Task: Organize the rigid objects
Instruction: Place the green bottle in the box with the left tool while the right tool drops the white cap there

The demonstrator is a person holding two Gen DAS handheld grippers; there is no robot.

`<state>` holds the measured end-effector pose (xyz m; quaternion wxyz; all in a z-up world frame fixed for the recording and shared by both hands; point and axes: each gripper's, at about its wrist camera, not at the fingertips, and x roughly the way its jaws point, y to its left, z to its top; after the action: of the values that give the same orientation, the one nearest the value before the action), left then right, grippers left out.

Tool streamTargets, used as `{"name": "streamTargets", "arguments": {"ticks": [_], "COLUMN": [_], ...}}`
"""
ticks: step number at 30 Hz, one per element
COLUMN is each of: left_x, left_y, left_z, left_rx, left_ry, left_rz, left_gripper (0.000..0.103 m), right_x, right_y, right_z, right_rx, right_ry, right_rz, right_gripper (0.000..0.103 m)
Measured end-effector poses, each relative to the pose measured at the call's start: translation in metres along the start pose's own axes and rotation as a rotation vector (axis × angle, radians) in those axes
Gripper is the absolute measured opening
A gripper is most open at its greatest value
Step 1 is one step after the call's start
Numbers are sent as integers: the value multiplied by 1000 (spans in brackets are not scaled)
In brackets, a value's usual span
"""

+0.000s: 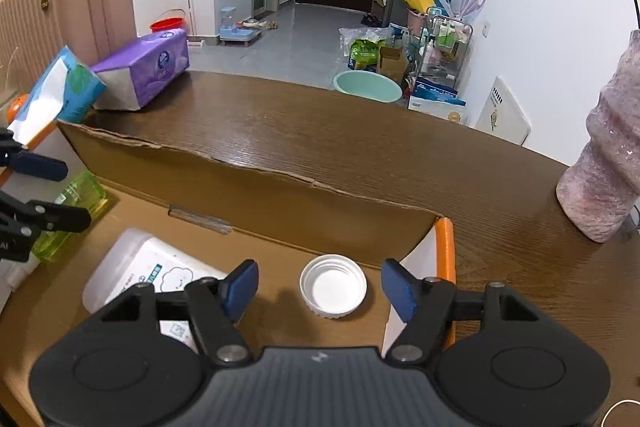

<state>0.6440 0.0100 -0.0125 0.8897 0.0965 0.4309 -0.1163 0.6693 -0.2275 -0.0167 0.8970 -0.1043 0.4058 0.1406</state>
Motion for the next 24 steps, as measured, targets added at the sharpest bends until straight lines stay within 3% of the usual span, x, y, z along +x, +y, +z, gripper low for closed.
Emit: {"name": "streamTargets", "arguments": {"ticks": [6,11,24], "left_x": [-12,-52,-205], "left_y": [-4,-9,-54], "left_z": [-2,-6,-35], "left_rx": [-16,-42,-28], "left_ry": [-6,-26,-189], "left_rz": [41,50,122], "left_gripper": [70,71,84], "right_x": [-7,-36,-189], "right_y": [-3,-4,12], "right_z": [-4,-14,-33], "right_rx": [16,45,-14], "right_ry": [-9,-5,-145], "right_rz": [-1,2,-38], "right_gripper": [68,68,75]}}
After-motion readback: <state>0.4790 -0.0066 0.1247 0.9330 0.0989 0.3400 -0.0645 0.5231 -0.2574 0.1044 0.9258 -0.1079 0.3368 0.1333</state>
